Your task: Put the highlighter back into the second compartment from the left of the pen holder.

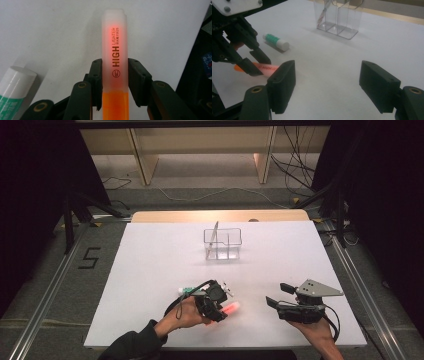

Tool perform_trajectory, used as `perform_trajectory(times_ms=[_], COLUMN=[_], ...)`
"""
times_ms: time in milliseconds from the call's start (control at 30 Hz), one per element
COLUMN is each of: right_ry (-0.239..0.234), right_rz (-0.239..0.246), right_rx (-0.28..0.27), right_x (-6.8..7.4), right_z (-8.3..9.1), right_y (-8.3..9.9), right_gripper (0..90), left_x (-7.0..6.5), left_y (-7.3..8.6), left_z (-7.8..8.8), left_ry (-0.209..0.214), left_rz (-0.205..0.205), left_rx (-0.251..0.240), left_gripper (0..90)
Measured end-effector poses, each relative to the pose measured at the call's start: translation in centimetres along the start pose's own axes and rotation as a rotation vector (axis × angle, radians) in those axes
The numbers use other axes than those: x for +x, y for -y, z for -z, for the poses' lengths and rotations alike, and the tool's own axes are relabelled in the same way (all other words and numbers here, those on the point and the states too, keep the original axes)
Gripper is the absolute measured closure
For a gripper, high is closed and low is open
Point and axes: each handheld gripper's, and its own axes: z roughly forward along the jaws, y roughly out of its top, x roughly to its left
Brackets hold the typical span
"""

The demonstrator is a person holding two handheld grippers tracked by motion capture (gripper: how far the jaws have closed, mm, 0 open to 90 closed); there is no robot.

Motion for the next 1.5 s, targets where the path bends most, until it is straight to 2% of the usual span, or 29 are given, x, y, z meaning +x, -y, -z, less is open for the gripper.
perform_trajectory(times_ms=[67,167,467,533,833,967,1000,1133,1267,1500], right_ry=[0.004,-0.004,-0.027,-0.03,-0.044,-0.04,-0.035,-0.018,-0.006,0.025], right_rz=[0.019,0.034,0.098,0.126,0.26,0.311,0.32,0.395,0.443,0.556], right_rx=[0.003,-0.002,0.012,0.013,0.027,0.042,0.046,0.051,0.059,0.08], right_x=[0.2,0.5,1.6,2.0,4.3,5.3,5.5,6.3,7.1,8.2], right_z=[0.0,-0.1,-0.5,-0.7,-1.5,-1.8,-1.9,-2.3,-2.7,-3.4], right_y=[-0.1,-0.1,-0.3,-0.3,-0.5,-0.6,-0.6,-0.6,-0.6,-0.4], right_gripper=[30.1,30.0,28.7,28.3,27.9,27.9,27.8,27.8,27.8,27.8], left_x=[0.2,0.4,1.1,1.2,1.4,1.4,1.3,1.2,1.1,1.1], left_y=[-0.1,-0.2,-0.9,-1.1,-1.6,-1.8,-1.9,-2.0,-2.0,-2.1], left_z=[0.4,0.8,2.0,2.2,2.9,3.1,3.1,3.0,2.9,3.0], left_ry=[0.014,0.025,0.054,0.064,0.071,0.075,0.073,0.076,0.082,0.08], left_rz=[-0.014,-0.005,-0.051,-0.063,-0.058,-0.072,-0.064,-0.073,-0.074,-0.075], left_rx=[0.012,0.007,0.052,0.064,0.044,0.044,0.038,0.044,0.045,0.041], left_gripper=[66.2,66.2,66.2,66.2,66.2,66.2,66.2,66.2,66.2,66.2])
